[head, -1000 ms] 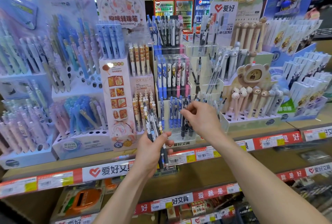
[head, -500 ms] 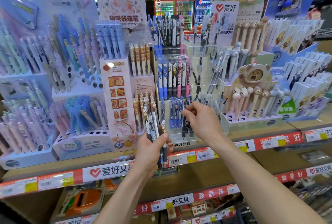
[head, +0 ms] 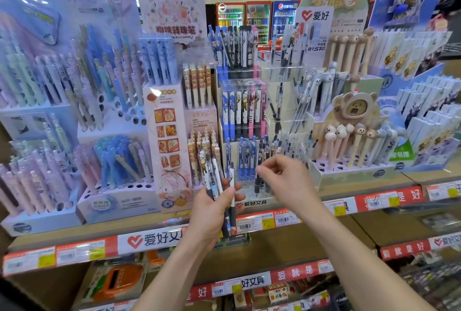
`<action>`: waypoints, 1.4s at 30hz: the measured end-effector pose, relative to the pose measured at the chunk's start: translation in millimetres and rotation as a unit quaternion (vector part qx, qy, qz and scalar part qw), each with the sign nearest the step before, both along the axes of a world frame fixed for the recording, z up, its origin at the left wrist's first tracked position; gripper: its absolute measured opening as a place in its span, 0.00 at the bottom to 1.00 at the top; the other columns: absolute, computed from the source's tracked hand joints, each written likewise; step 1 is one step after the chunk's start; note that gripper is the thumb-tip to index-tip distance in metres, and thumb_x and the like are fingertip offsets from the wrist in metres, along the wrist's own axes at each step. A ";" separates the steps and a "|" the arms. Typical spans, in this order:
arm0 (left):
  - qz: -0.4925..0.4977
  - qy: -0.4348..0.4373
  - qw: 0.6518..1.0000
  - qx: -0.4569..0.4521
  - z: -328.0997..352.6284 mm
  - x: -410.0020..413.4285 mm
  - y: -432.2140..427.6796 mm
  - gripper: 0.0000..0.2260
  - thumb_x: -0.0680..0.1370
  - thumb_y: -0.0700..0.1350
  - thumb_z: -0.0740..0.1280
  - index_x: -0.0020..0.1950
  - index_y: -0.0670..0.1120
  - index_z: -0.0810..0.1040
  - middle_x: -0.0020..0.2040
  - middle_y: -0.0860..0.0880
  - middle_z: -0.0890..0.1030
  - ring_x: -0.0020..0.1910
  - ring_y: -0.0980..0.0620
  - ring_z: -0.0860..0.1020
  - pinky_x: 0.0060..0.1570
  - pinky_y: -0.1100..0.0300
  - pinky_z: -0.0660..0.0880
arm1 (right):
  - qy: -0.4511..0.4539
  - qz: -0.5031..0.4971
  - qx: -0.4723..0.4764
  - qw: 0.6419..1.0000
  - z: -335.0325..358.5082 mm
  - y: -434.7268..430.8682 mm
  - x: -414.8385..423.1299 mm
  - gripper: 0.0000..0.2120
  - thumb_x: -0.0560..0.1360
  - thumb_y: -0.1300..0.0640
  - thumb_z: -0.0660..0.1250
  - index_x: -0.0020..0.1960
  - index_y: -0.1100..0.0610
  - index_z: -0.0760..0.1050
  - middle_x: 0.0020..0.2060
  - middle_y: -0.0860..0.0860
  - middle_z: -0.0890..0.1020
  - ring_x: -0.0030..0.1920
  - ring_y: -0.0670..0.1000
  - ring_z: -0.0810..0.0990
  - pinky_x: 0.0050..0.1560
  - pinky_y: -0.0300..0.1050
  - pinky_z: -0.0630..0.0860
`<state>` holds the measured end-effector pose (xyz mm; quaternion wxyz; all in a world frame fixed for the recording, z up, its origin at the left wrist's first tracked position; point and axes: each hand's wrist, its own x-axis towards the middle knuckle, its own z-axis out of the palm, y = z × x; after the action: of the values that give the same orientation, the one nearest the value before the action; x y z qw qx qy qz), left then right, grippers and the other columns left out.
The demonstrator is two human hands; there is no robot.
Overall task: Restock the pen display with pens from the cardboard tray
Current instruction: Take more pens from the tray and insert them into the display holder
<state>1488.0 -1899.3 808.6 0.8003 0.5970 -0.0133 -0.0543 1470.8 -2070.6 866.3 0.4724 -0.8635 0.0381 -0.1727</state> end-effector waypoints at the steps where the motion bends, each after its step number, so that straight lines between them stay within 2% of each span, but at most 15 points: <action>1: -0.012 -0.002 1.000 0.005 -0.7 -1.2 -0.9 0.07 0.81 0.37 0.66 0.59 0.41 0.76 0.53 0.42 0.86 0.52 0.43 0.85 0.48 0.46 0.82 | 0.031 0.032 0.010 0.999 -5.0 5.7 -2.4 0.05 0.77 0.51 0.70 0.45 0.51 0.81 0.36 0.48 0.83 0.34 0.45 0.80 0.38 0.43 0.76; 3: -0.037 -0.008 0.999 0.022 -2.5 -3.5 -2.8 0.07 0.81 0.37 0.66 0.59 0.40 0.77 0.52 0.39 0.86 0.52 0.41 0.85 0.52 0.41 0.81 | 0.069 0.078 0.024 0.994 -11.4 15.3 -4.1 0.05 0.78 0.51 0.69 0.48 0.51 0.82 0.40 0.47 0.85 0.39 0.45 0.83 0.43 0.42 0.80; 5: -0.066 -0.003 0.998 0.025 -3.4 -5.7 -3.1 0.08 0.81 0.37 0.65 0.60 0.40 0.78 0.53 0.36 0.85 0.54 0.39 0.85 0.55 0.38 0.80 | 0.081 0.094 0.064 0.990 -12.5 20.7 -3.5 0.05 0.78 0.53 0.69 0.50 0.52 0.82 0.42 0.49 0.86 0.42 0.44 0.85 0.40 0.36 0.79; 7: -0.075 0.004 0.997 0.016 -3.7 -6.7 -0.2 0.09 0.81 0.37 0.65 0.61 0.39 0.77 0.54 0.34 0.84 0.54 0.38 0.85 0.55 0.37 0.80 | 0.085 0.097 0.086 0.988 -11.3 21.7 -1.5 0.06 0.78 0.53 0.70 0.49 0.56 0.82 0.38 0.48 0.85 0.38 0.42 0.84 0.38 0.35 0.77; 10: -0.050 -0.002 0.999 0.012 -4.4 -6.3 5.1 0.07 0.81 0.35 0.65 0.59 0.39 0.77 0.54 0.36 0.85 0.54 0.38 0.85 0.53 0.34 0.80 | 0.088 0.115 0.101 0.984 -4.6 20.2 0.2 0.07 0.77 0.54 0.71 0.47 0.58 0.81 0.28 0.45 0.80 0.26 0.39 0.75 0.30 0.35 0.71; 13: -0.011 0.004 1.000 -0.009 -7.2 -5.2 9.8 0.07 0.80 0.35 0.67 0.57 0.39 0.77 0.54 0.39 0.85 0.54 0.40 0.84 0.51 0.37 0.81 | 0.052 0.103 0.091 0.989 14.5 16.6 4.9 0.06 0.77 0.53 0.71 0.47 0.56 0.79 0.32 0.51 0.80 0.28 0.45 0.77 0.30 0.40 0.75; 16: 0.018 0.018 1.000 0.000 -11.4 -3.1 12.8 0.09 0.79 0.37 0.69 0.58 0.43 0.79 0.55 0.37 0.83 0.55 0.39 0.83 0.49 0.43 0.83 | -0.001 0.060 0.091 0.994 35.3 13.3 12.5 0.04 0.78 0.55 0.71 0.47 0.55 0.79 0.36 0.53 0.83 0.31 0.47 0.81 0.35 0.44 0.81; 18: 0.034 0.016 0.999 0.011 -12.8 -1.7 13.4 0.09 0.79 0.39 0.69 0.59 0.43 0.80 0.54 0.35 0.83 0.55 0.36 0.82 0.48 0.44 0.83 | -0.034 0.029 0.079 0.996 42.8 11.5 18.3 0.04 0.77 0.55 0.71 0.45 0.54 0.79 0.35 0.53 0.84 0.34 0.50 0.84 0.39 0.47 0.84; 20: 0.035 0.007 0.999 0.028 -12.4 -1.3 13.7 0.09 0.79 0.41 0.69 0.58 0.38 0.78 0.47 0.34 0.83 0.50 0.35 0.83 0.48 0.43 0.83 | -0.056 0.003 0.052 0.997 41.9 11.2 23.9 0.05 0.77 0.54 0.72 0.43 0.53 0.79 0.33 0.51 0.85 0.35 0.49 0.85 0.41 0.49 0.84; 23: 0.036 -0.012 0.999 0.035 -10.1 -2.7 13.9 0.11 0.80 0.42 0.68 0.56 0.34 0.77 0.39 0.41 0.82 0.39 0.44 0.82 0.43 0.48 0.81 | -0.073 -0.033 -0.008 0.997 33.2 12.5 27.9 0.06 0.76 0.51 0.72 0.42 0.51 0.81 0.31 0.48 0.84 0.35 0.47 0.84 0.43 0.52 0.83; 28: 0.025 -0.036 0.998 0.037 -2.8 -7.4 12.0 0.04 0.82 0.39 0.64 0.53 0.46 0.78 0.43 0.42 0.84 0.38 0.48 0.81 0.42 0.50 0.80 | -0.098 -0.056 -0.039 0.993 27.6 14.1 29.5 0.08 0.76 0.49 0.71 0.41 0.51 0.80 0.32 0.47 0.83 0.35 0.48 0.83 0.41 0.52 0.82; 33: 0.017 -0.048 0.998 0.048 0.9 -8.2 9.9 0.05 0.82 0.40 0.64 0.58 0.45 0.72 0.49 0.41 0.85 0.38 0.49 0.81 0.40 0.52 0.79 | -0.101 -0.070 -0.061 0.991 25.7 10.9 32.0 0.09 0.76 0.48 0.71 0.41 0.52 0.80 0.31 0.47 0.83 0.36 0.48 0.82 0.41 0.49 0.81; 36: 0.011 -0.041 0.998 0.052 2.2 -7.8 8.7 0.04 0.82 0.41 0.64 0.56 0.44 0.76 0.47 0.42 0.86 0.40 0.48 0.81 0.44 0.49 0.80 | -0.100 -0.076 -0.082 0.989 21.8 9.3 33.1 0.10 0.76 0.47 0.71 0.41 0.52 0.81 0.31 0.46 0.82 0.36 0.47 0.81 0.40 0.47 0.79; 39: 0.020 -0.027 0.999 0.042 2.5 -7.1 8.4 0.04 0.81 0.41 0.66 0.52 0.41 0.79 0.40 0.45 0.85 0.37 0.50 0.81 0.45 0.48 0.80 | -0.087 -0.081 -0.118 0.986 12.7 11.2 30.5 0.09 0.76 0.47 0.71 0.43 0.52 0.81 0.33 0.43 0.81 0.36 0.45 0.80 0.40 0.43 0.75; 42: 0.024 -0.025 0.999 0.028 4.1 -6.6 7.4 0.06 0.81 0.40 0.67 0.56 0.40 0.78 0.46 0.45 0.87 0.40 0.50 0.84 0.46 0.51 0.82 | -0.065 -0.074 -0.136 0.986 -1.4 14.6 27.9 0.10 0.77 0.47 0.71 0.45 0.52 0.82 0.34 0.43 0.81 0.36 0.44 0.80 0.41 0.44 0.78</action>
<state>1481.4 -1891.9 812.7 0.7836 0.6207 -0.0173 -0.0204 1498.7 -2056.0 864.9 0.3375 -0.9014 0.0471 -0.2669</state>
